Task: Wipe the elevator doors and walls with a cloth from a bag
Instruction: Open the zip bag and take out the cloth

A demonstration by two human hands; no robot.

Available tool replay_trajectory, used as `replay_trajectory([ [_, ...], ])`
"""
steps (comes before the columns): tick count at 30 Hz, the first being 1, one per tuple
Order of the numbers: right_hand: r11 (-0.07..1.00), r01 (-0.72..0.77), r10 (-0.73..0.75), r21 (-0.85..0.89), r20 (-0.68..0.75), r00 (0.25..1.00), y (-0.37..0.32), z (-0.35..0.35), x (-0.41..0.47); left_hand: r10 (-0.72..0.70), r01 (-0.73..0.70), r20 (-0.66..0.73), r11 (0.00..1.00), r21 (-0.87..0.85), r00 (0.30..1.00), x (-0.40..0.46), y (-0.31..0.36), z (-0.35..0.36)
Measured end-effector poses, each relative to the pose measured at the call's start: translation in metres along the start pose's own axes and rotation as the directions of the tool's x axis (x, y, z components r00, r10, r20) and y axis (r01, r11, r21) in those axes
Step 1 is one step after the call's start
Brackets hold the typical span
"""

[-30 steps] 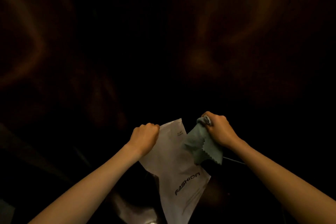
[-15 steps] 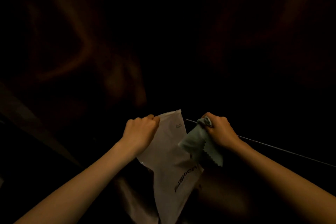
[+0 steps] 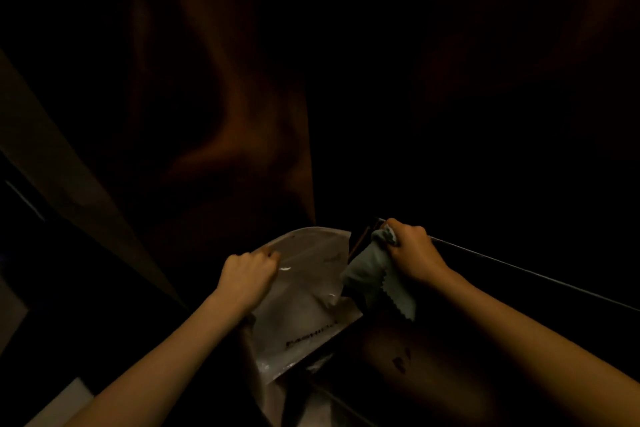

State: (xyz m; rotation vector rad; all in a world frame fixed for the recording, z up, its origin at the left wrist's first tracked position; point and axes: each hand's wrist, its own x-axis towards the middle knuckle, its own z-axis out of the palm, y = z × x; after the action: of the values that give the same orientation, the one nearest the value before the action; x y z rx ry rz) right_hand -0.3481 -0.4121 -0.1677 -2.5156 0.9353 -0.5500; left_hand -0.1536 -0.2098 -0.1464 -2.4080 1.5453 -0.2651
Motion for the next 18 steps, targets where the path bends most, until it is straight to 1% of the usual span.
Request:
replay_trajectory([
  [2, 1.0, 0.015, -0.015, 0.008, 0.007, 1.0, 0.006, 0.001, -0.002, -0.033, 0.033, 0.005, 0.999, -0.006, 0.999, 0.0, -0.002, 0.005],
  [4, 1.0, 0.015, -0.015, 0.017, -0.001, 1.0, 0.011, -0.002, -0.003, -0.055, 0.054, -0.011, 0.997, -0.048, 0.998, 0.003, -0.003, 0.003],
  [6, 0.999, 0.019, -0.018, 0.04, -0.027, 0.999, 0.015, -0.007, -0.001, -0.058, 0.052, -0.043, 0.99, -0.131, 0.997, 0.006, -0.001, -0.003],
  [8, 0.998, 0.031, -0.027, 0.06, -0.052, 0.998, 0.018, -0.015, 0.001, -0.059, 0.037, -0.077, 0.965, -0.26, 0.995, 0.011, 0.001, -0.012],
  [11, 0.995, 0.045, -0.035, 0.093, -0.1, 0.994, 0.019, -0.038, 0.004, -0.068, -0.016, -0.151, 0.869, -0.494, 0.986, 0.022, 0.009, -0.032],
  [14, 0.991, 0.048, -0.03, 0.124, -0.143, 0.989, 0.013, -0.081, 0.006, -0.101, -0.077, -0.228, 0.75, -0.657, 0.968, 0.036, 0.018, -0.07],
  [16, 0.989, 0.06, -0.041, 0.135, -0.139, 0.99, 0.003, -0.116, 0.007, -0.128, -0.125, -0.271, 0.651, -0.749, 0.954, 0.047, 0.023, -0.098],
  [18, 0.987, 0.079, -0.06, 0.144, -0.13, 0.99, -0.01, -0.16, 0.008, -0.117, -0.198, -0.319, 0.573, -0.795, 0.941, 0.058, 0.029, -0.137],
])
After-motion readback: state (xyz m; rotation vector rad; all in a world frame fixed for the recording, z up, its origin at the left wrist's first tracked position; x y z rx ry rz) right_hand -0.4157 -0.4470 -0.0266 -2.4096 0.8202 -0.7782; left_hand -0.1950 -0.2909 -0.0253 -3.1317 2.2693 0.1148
